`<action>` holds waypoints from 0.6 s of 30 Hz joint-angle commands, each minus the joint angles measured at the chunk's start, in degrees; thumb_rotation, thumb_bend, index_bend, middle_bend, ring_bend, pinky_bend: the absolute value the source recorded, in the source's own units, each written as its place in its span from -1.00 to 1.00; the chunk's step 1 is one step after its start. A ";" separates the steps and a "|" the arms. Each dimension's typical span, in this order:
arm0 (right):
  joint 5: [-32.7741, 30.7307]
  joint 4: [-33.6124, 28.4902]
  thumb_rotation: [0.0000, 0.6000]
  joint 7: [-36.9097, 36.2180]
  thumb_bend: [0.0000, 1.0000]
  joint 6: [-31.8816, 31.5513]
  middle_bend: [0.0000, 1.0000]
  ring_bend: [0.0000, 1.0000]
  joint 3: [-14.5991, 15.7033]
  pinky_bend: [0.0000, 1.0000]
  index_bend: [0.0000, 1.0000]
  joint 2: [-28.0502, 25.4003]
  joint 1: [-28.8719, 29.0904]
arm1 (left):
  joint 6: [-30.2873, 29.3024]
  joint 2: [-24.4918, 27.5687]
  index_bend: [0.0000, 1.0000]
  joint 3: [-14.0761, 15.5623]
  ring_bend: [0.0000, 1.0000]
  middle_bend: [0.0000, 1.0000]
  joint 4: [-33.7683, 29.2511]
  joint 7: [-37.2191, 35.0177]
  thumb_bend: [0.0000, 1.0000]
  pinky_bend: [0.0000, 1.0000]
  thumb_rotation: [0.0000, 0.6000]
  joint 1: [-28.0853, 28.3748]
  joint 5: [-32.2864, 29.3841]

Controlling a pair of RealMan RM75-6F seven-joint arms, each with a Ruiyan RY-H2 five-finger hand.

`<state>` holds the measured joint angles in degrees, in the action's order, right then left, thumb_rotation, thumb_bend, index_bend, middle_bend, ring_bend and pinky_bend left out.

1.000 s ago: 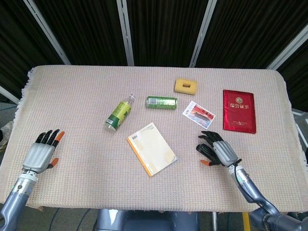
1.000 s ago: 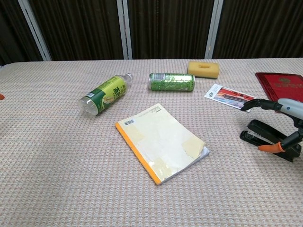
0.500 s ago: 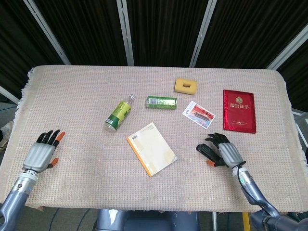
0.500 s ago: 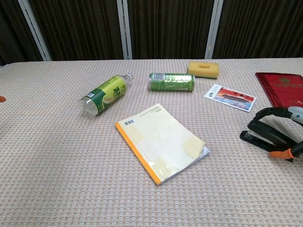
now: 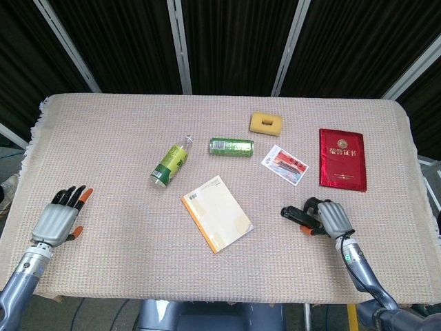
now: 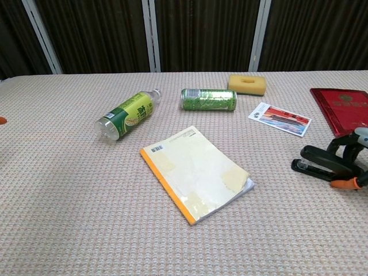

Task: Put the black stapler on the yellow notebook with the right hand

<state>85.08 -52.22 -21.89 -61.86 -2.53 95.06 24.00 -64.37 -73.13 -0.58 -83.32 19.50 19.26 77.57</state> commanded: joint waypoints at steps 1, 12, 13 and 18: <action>-0.25 -0.99 1.00 1.95 -0.66 -0.59 -0.04 0.20 -0.11 0.37 0.23 -0.21 -0.26 | -0.06 0.04 -1.00 0.05 -1.00 -1.00 -0.02 -0.12 -0.38 -0.79 1.00 0.03 0.08; -1.98 -7.84 1.00 8.37 -0.59 -3.08 0.15 0.40 -2.01 0.57 0.41 -2.64 -0.85 | -0.75 0.62 -1.00 0.32 -1.00 -1.00 -0.15 -1.77 -0.39 -0.79 1.00 -0.03 0.93; -2.14 -8.83 1.00 8.92 -0.58 -3.24 0.15 0.40 -2.19 0.58 0.41 -3.04 -0.88 | -0.77 0.66 -1.00 0.34 -1.00 -1.00 -0.16 -1.87 -0.39 -0.79 1.00 -0.02 0.98; -2.60 -15.20 1.00 11.28 -0.55 -4.59 0.17 0.43 -3.35 0.62 0.44 -5.67 -0.90 | -0.81 0.78 -1.00 0.37 -1.00 -1.00 -0.13 -2.35 -0.39 -0.79 1.00 0.00 1.05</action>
<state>82.81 -65.11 -11.73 -65.68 -5.19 90.72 23.14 -65.15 -72.38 -0.20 -83.45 17.20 19.26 78.62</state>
